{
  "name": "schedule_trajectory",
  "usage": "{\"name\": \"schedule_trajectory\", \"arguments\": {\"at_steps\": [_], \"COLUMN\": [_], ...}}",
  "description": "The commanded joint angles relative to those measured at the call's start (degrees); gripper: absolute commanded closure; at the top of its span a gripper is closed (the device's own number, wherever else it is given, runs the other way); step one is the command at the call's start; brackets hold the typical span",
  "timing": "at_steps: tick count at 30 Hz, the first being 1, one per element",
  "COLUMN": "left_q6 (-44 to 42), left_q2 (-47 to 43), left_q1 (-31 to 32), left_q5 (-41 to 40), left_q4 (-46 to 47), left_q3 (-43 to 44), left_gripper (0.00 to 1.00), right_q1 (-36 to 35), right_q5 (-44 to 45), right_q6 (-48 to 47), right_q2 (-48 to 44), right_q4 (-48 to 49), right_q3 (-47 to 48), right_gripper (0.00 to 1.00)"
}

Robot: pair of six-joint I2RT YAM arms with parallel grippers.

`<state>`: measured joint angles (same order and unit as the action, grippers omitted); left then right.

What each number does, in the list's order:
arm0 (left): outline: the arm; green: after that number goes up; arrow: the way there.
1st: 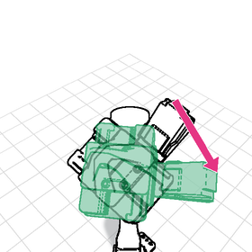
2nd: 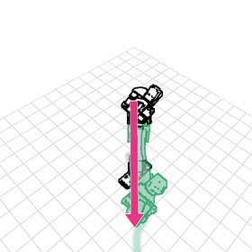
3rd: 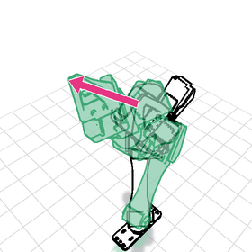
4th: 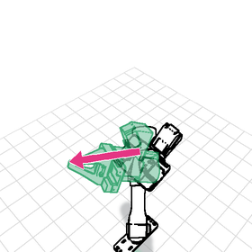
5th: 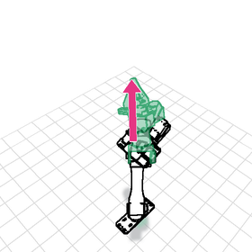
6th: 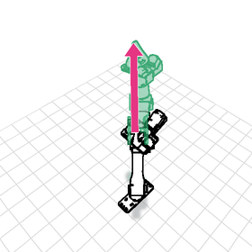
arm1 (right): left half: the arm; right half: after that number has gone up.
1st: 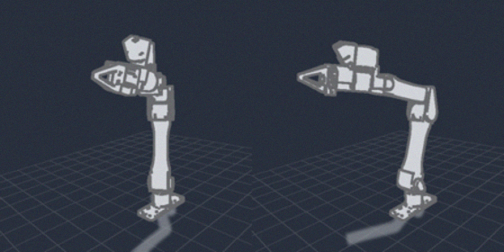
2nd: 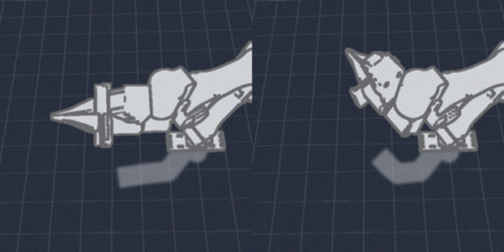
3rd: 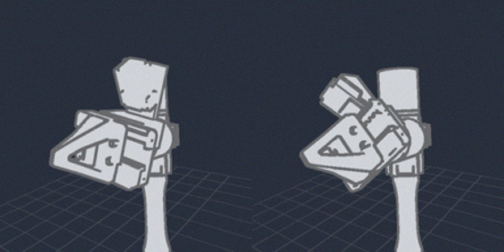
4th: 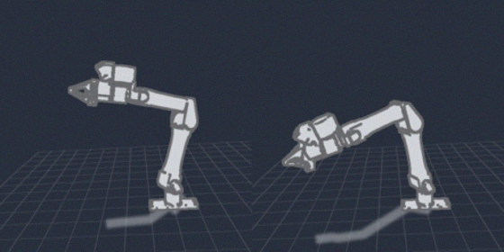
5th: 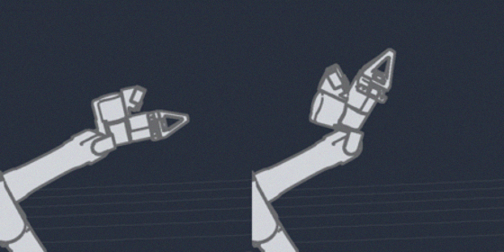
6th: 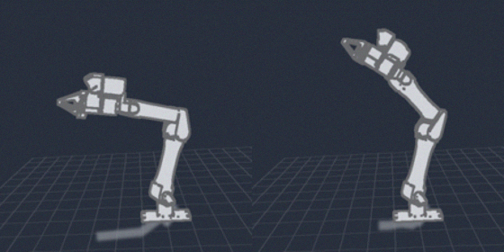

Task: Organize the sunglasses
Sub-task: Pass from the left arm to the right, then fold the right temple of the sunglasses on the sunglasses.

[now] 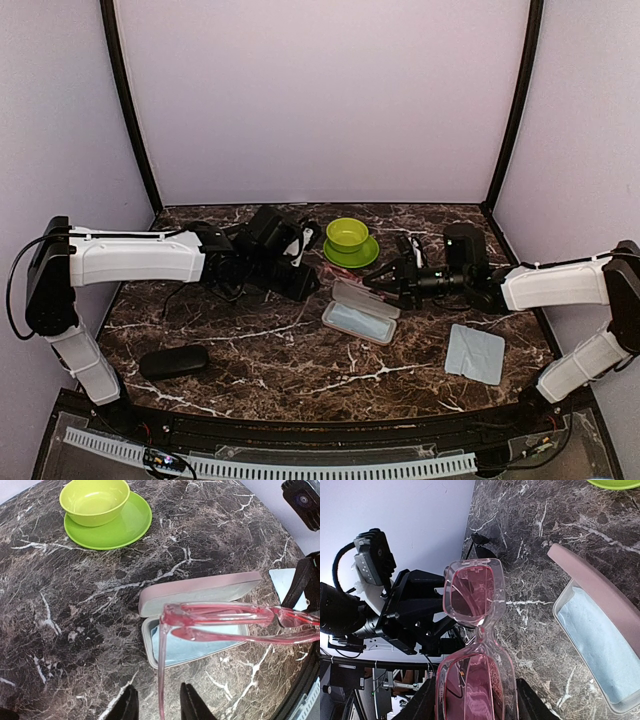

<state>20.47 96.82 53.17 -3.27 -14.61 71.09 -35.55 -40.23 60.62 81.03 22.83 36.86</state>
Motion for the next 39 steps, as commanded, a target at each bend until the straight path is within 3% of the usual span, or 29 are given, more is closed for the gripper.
{"name": "schedule_trajectory", "arguments": {"at_steps": [1,7,15,18,21,25,39], "left_q6": [0.80,1.57,7.06,9.08,8.51,8.17,9.71], "left_q2": [-2.67,-4.92,-10.41,-12.73,-12.59,-10.27,-3.14], "left_q1": [0.27,0.14,-5.50,-8.56,-9.34,-9.31,-6.29], "left_q5": [-0.12,1.65,14.10,17.04,16.04,17.57,20.56], "left_q4": [0.46,2.19,7.63,9.73,7.87,6.85,7.82], "left_q3": [-0.72,-2.11,-9.40,-13.48,-14.26,-13.45,-9.82], "left_gripper": [0.65,0.44,0.41,0.46,0.59,0.71,0.85], "right_q1": [0.48,1.06,1.52,1.47,1.53,1.52,1.49], "right_q5": [0.44,0.42,-0.80,-1.54,-2.19,-2.62,-3.25], "right_q6": [-0.77,-1.90,-6.63,-6.96,-6.79,-6.62,-4.33], "right_q2": [0.00,0.01,0.35,0.14,-0.35,-0.70,-0.01], "right_q4": [0.89,-0.17,-5.35,-5.52,-5.18,-4.87,-0.75], "right_q3": [1.54,1.36,2.80,2.65,2.91,3.49,2.91], "right_gripper": [0.72,0.74,0.75,0.75,0.75,0.75,0.76]}}
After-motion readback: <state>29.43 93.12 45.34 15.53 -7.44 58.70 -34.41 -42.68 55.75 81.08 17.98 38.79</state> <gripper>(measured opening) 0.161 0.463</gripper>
